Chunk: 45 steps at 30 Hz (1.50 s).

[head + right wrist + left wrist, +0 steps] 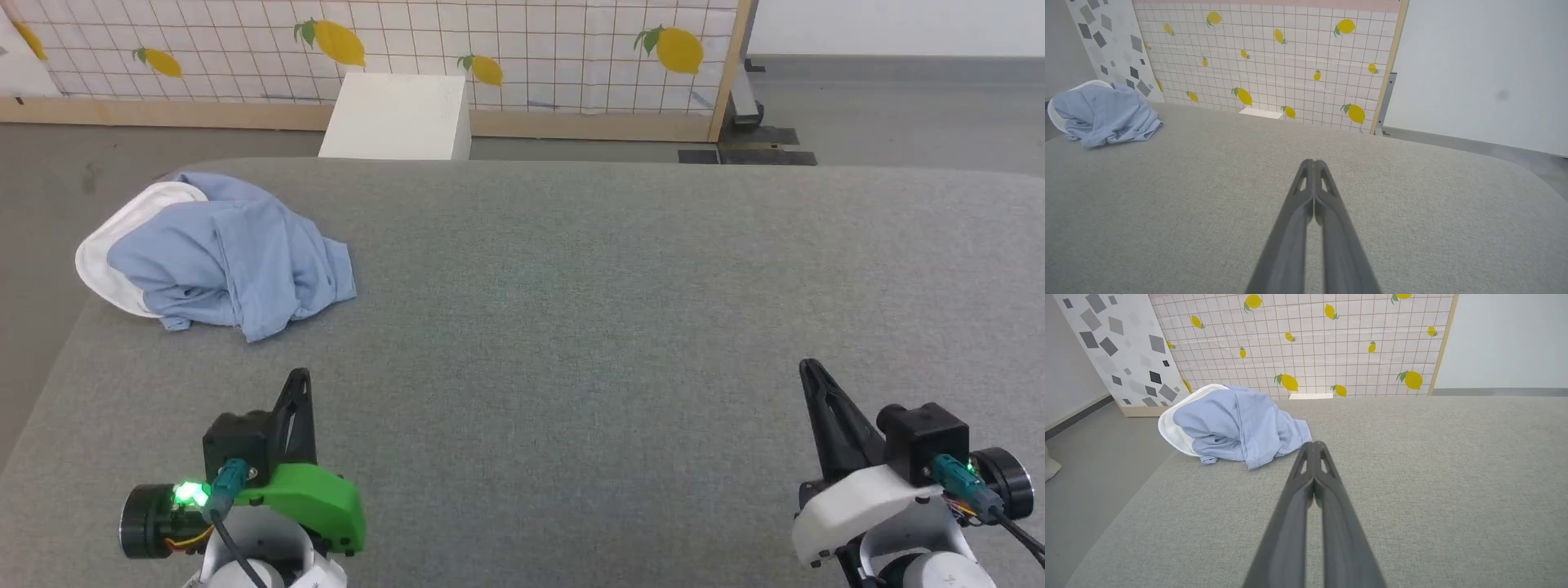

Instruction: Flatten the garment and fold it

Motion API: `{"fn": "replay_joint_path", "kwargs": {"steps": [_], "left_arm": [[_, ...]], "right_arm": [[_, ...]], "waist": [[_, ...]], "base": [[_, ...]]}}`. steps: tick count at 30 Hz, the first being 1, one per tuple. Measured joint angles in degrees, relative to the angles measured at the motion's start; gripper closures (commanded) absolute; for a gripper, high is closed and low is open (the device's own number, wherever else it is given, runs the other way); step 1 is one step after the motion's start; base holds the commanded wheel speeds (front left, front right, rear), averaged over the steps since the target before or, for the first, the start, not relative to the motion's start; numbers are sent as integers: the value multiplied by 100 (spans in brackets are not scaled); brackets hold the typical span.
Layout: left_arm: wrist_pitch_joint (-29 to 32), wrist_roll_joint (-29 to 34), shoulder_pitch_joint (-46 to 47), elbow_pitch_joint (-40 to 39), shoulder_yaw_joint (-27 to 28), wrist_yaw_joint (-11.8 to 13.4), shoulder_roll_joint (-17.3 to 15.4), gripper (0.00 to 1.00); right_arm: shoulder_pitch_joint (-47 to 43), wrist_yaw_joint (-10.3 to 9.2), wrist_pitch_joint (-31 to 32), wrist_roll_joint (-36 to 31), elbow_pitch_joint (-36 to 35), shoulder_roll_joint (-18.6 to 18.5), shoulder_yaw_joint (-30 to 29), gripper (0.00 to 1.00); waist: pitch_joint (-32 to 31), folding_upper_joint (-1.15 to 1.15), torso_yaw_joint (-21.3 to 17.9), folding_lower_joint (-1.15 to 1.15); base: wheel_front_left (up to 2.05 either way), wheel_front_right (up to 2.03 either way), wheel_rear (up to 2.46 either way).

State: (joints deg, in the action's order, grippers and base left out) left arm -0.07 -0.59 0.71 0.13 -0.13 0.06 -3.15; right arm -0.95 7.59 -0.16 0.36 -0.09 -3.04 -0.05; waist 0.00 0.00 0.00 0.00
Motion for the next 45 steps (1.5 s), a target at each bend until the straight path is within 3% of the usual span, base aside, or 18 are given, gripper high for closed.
{"fn": "replay_joint_path", "kwargs": {"steps": [29, 30, 45], "left_arm": [[0, 0, 0, 0, 1, 0, 0, 100], [0, -1, 1, 0, 0, 0, -1, 0], [0, -2, 1, 1, -15, 0, -1, 0]], "right_arm": [[0, 0, 0, 0, 0, 0, 0, 100], [-1, 0, 0, 1, 0, -1, -1, 0], [-3, 0, -1, 2, 0, -5, -9, 0]], "waist": [[0, 0, 0, 0], [0, 0, 0, 0], [0, 0, 1, 0]], "base": [[0, 0, 0], [0, 0, 0], [0, 0, 0]]}}
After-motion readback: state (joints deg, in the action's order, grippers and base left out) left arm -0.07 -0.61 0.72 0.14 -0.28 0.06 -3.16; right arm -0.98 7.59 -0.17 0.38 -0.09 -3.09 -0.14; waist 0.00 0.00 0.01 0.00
